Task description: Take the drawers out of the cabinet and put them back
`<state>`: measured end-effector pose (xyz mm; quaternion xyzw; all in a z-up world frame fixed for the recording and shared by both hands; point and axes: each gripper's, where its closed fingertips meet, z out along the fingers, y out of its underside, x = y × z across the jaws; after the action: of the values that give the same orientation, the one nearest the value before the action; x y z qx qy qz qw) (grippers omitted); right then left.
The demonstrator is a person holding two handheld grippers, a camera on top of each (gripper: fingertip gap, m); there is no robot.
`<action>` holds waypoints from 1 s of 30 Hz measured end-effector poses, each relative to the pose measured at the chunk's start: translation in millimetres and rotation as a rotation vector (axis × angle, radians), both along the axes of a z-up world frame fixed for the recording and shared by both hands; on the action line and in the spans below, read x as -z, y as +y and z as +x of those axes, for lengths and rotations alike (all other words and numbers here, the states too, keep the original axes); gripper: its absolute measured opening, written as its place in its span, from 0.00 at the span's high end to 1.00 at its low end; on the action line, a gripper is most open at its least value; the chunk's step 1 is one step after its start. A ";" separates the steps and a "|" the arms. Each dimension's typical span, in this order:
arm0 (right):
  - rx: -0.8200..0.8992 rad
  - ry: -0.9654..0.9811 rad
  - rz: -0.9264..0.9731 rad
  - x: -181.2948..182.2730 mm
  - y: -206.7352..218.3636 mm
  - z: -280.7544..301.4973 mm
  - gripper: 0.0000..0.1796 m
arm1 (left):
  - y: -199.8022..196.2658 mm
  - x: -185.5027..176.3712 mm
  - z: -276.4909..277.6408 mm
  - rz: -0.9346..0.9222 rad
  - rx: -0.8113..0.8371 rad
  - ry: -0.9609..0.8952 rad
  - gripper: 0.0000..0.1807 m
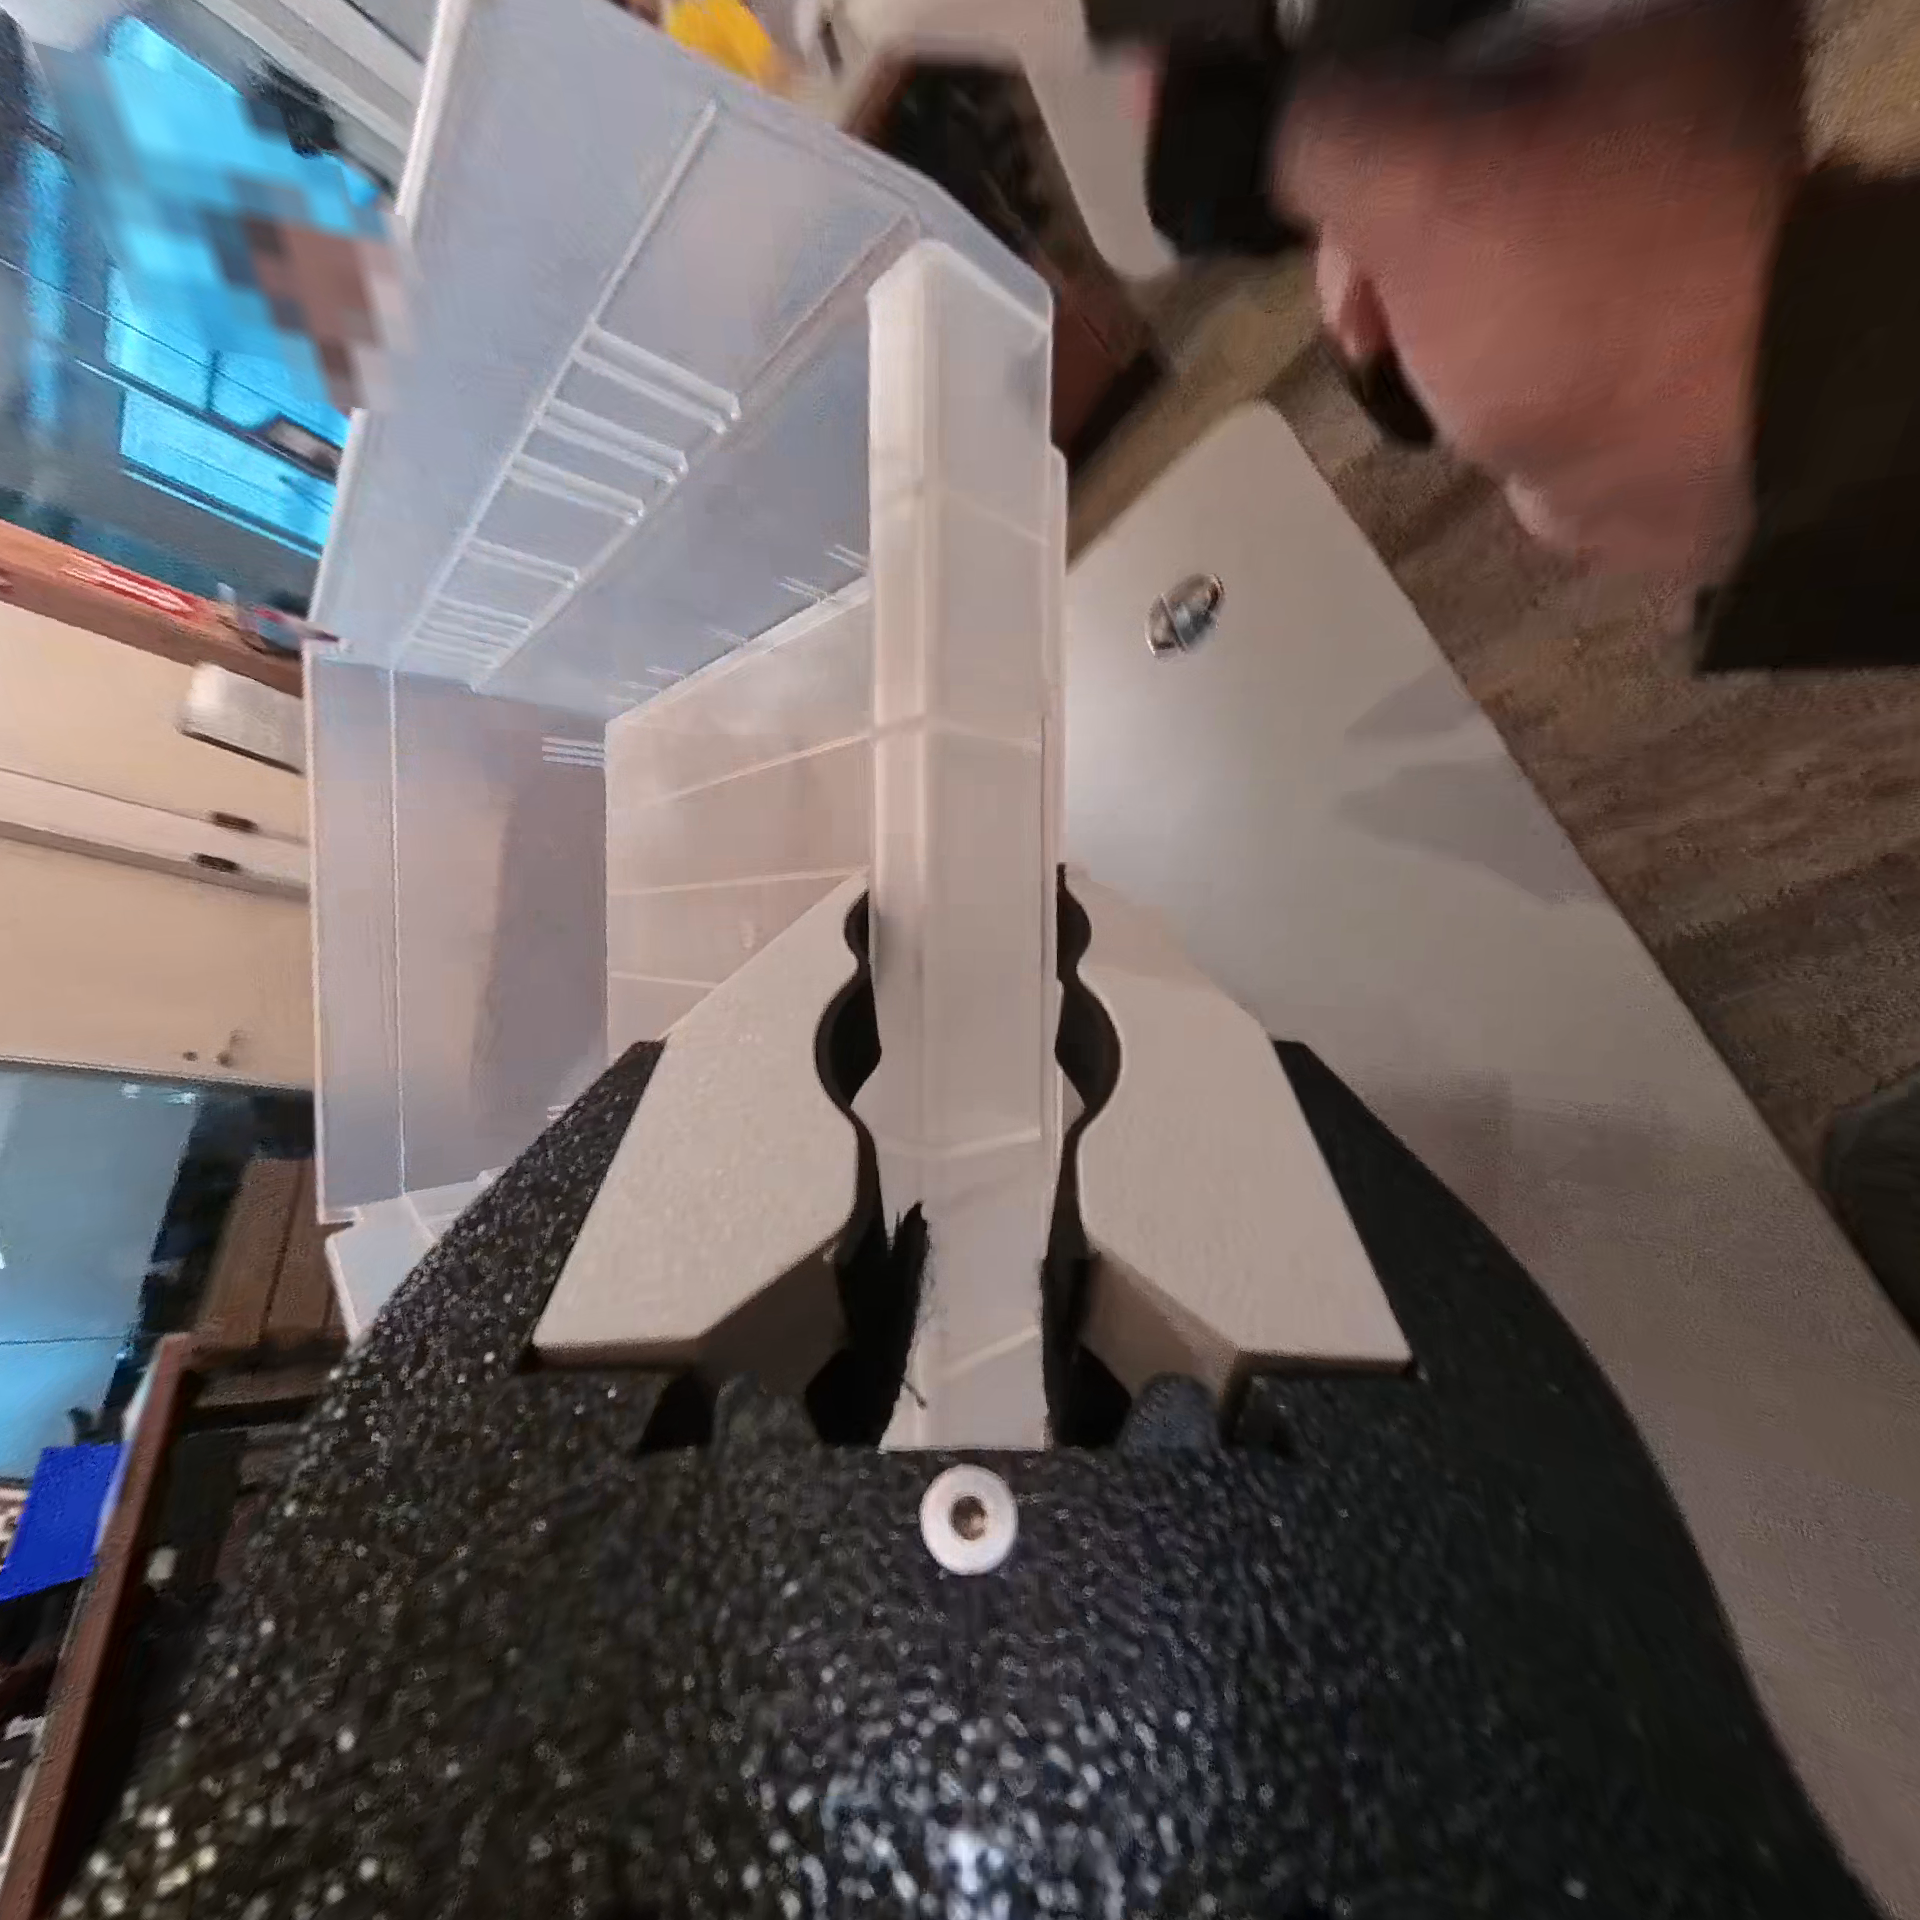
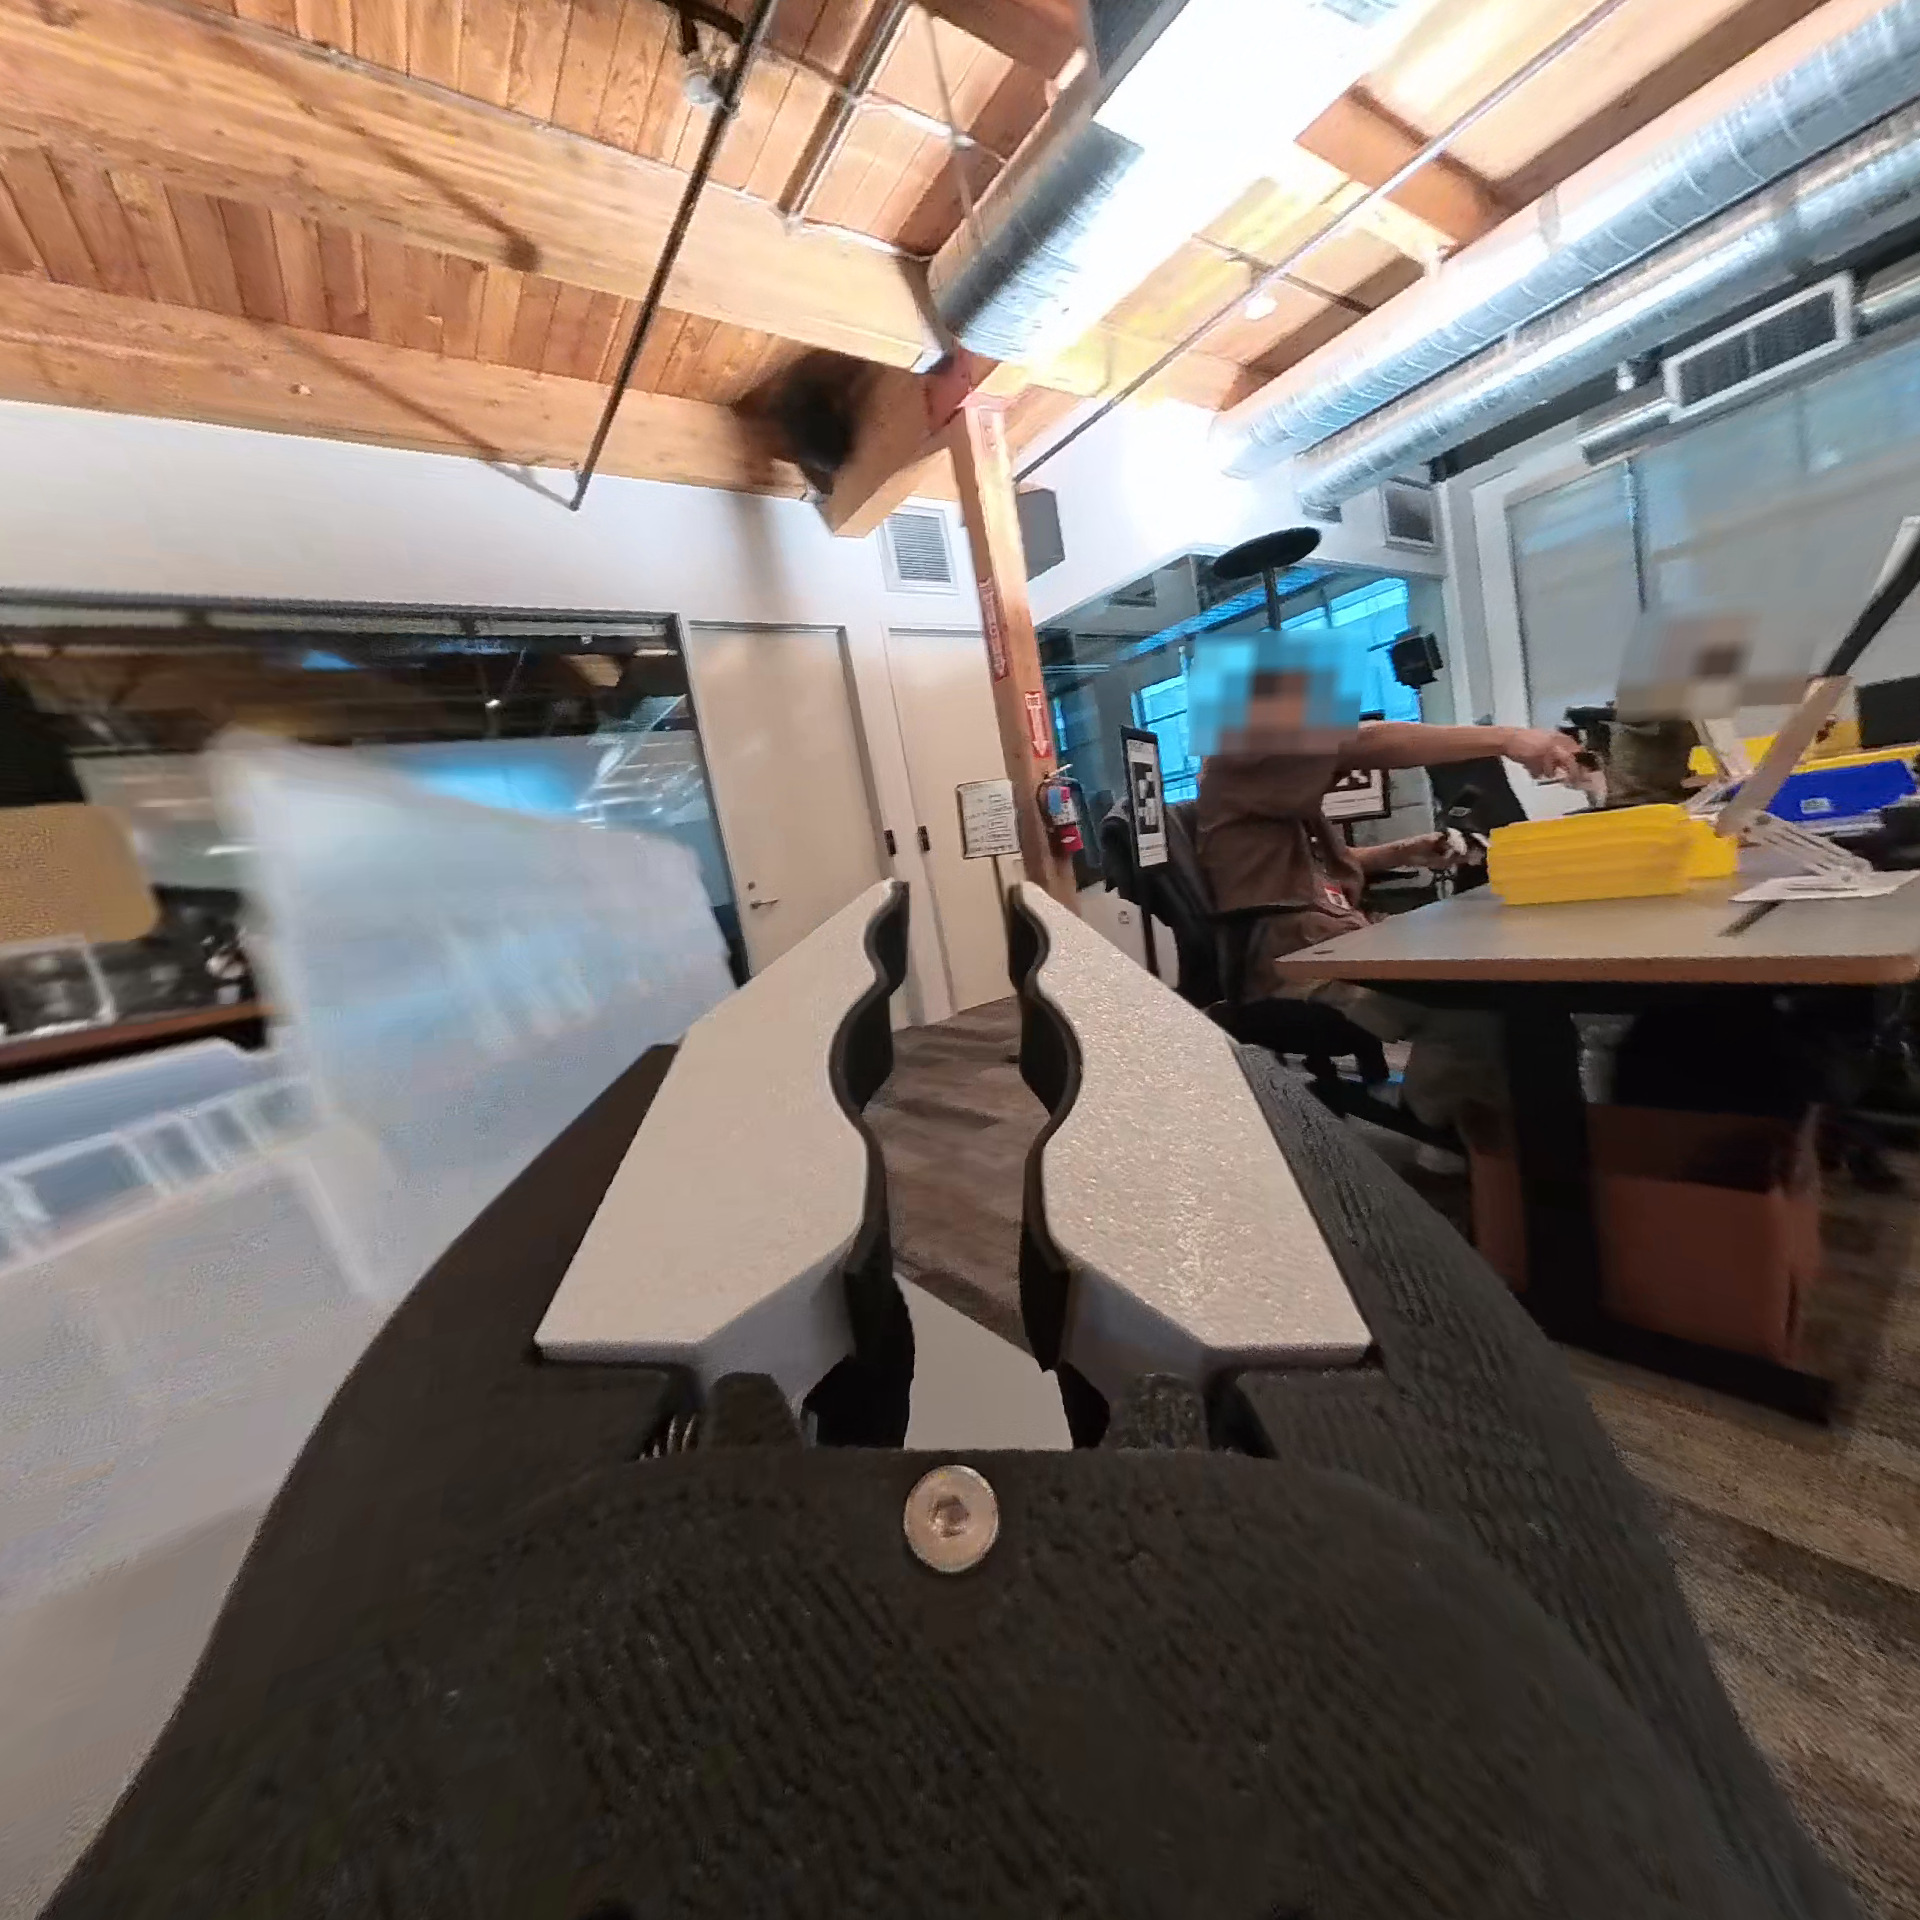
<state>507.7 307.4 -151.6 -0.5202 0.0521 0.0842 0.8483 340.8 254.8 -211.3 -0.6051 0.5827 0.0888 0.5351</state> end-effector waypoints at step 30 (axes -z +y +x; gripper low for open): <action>-0.256 -0.631 -0.001 15.8 -17.0 -190.1 0.81 | -207.8 -23.1 -334.9 0.075 -0.658 -0.411 0.44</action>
<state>317.6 290.4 -167.4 -0.5232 -0.2787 0.0250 0.8050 5.9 47.1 -188.2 -0.7449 0.2344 0.1541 0.6053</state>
